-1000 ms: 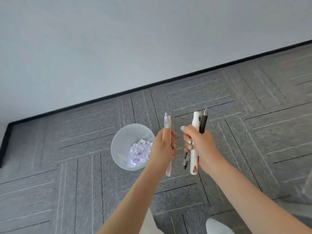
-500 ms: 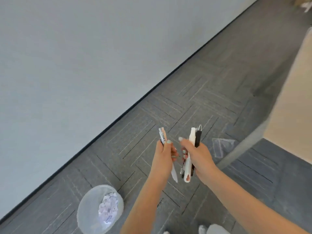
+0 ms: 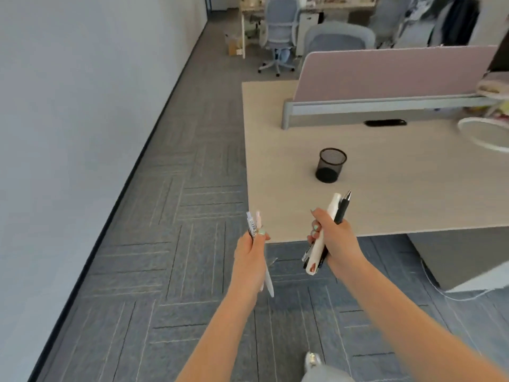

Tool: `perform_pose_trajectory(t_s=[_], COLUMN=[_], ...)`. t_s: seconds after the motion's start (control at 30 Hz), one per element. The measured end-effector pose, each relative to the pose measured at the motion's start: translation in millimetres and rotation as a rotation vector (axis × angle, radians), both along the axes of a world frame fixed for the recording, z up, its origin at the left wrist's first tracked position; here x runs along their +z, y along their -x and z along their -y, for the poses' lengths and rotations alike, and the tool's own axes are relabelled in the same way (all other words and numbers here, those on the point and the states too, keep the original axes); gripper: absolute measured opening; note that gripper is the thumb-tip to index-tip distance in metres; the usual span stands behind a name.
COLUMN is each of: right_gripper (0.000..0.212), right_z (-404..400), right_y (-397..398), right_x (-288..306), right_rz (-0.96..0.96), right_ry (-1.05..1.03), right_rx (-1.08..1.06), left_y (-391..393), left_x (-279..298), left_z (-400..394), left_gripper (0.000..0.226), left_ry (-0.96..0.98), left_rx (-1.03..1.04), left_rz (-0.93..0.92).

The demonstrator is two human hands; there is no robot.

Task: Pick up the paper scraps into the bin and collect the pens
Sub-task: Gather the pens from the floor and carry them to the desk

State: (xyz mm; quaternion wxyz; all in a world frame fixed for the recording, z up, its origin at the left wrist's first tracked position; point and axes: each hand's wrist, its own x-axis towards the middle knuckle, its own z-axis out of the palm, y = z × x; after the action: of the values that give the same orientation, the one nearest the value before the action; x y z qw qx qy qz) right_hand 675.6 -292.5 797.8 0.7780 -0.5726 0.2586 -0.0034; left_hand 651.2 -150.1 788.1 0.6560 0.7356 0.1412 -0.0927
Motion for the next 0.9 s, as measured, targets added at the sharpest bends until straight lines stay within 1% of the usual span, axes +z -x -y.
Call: perform_pose_trajectory(t_s=[0.13, 0.27, 0.37, 0.43, 0.5, 0.63, 0.73, 0.77, 0.83, 0.9], right_gripper=[0.022, 0.021, 0.023, 0.021, 0.023, 0.016, 0.015, 0.019, 0.032, 0.03], right_z=[69, 129, 159, 169, 172, 175, 176, 177, 180, 185], right_y=[-48, -107, -158, -191, -222, -293, -334, -345, -359, -366], right_x=[6, 8, 11, 9, 2, -10, -31, -41, -63, -83], right_rz=[0.066, 0.102, 0.154, 0.167, 0.15, 0.168, 0.15, 0.141, 0.054, -0.025], right_ry=[0.018, 0.04, 0.113, 0.187, 0.279, 0.339, 0.398, 0.407, 0.463, 0.51], right_rx=[-0.092, -0.089, -0.051, -0.006, 0.055, 0.014, 0.03, 0.046, 0.077, 0.072], left_y=[-69, -139, -190, -218, -246, -312, -362, -376, -395, -404], left_x=[15, 24, 25, 24, 19, 4, -12, -19, -36, -52], left_z=[71, 132, 163, 173, 175, 183, 196, 202, 214, 223], left_gripper=[0.02, 0.011, 0.018, 0.019, 0.018, 0.019, 0.01, 0.007, 0.008, 0.014], left_ry=[-0.005, 0.055, 0.111, 0.14, 0.115, 0.085, 0.046, 0.03, -0.022, -0.064], left_rx=[-0.106, -0.15, -0.117, -0.107, -0.104, -0.102, -0.166, -0.187, -0.234, -0.281], left_rz=[0.088, 0.126, 0.177, 0.169, 0.18, 0.234, 0.266, 0.266, 0.25, 0.242])
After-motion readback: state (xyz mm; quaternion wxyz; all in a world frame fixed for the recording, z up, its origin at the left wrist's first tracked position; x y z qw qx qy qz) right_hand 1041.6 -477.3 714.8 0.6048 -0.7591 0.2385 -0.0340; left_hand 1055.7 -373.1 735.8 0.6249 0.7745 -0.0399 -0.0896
